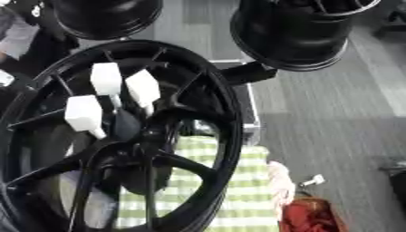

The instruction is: Pull the pin out of the wheel hub.

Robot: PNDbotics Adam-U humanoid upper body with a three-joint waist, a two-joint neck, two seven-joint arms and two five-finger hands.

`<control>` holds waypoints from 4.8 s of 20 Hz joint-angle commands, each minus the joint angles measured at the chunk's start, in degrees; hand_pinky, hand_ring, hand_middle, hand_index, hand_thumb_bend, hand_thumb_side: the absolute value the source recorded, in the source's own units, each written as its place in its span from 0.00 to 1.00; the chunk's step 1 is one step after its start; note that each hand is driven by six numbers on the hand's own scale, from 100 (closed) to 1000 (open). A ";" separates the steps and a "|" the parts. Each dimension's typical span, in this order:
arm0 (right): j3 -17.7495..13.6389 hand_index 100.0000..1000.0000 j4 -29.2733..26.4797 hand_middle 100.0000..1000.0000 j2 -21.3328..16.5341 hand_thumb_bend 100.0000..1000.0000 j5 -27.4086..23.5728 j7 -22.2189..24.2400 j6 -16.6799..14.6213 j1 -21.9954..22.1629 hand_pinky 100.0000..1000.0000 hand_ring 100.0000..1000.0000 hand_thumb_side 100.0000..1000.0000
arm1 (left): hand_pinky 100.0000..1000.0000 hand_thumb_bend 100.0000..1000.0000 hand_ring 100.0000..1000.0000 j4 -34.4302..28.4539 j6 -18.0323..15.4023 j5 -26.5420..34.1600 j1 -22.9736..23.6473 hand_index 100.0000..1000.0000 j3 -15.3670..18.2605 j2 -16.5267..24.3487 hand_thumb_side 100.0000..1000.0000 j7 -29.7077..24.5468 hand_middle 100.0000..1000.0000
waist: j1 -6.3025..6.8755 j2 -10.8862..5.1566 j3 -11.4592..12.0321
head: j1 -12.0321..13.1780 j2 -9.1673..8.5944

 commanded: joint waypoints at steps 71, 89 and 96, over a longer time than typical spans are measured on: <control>-1.33 0.77 0.36 0.73 -0.76 0.00 -1.38 -2.91 -1.35 -2.43 0.80 0.77 0.62 | 0.74 0.54 0.71 12.04 8.65 -1.13 1.43 0.76 -12.35 -5.86 0.35 -0.86 0.66 | 0.46 -3.99 -1.65 | 3.43 0.27; -1.23 0.77 1.36 0.73 -0.58 0.00 -1.91 -3.21 -1.29 -2.23 0.80 0.77 0.62 | 0.71 0.42 0.68 3.99 11.14 -10.19 1.53 0.73 -12.88 -3.99 0.30 -0.86 0.61 | 0.48 -4.01 -1.46 | 1.90 0.27; -1.27 0.77 1.70 0.73 -0.52 0.00 -2.15 -3.37 -1.43 -2.14 0.80 0.77 0.62 | 0.68 0.36 0.66 2.02 10.66 -15.31 1.67 0.72 -13.06 -3.94 0.26 -0.86 0.59 | 0.50 -4.04 -1.55 | 2.04 0.27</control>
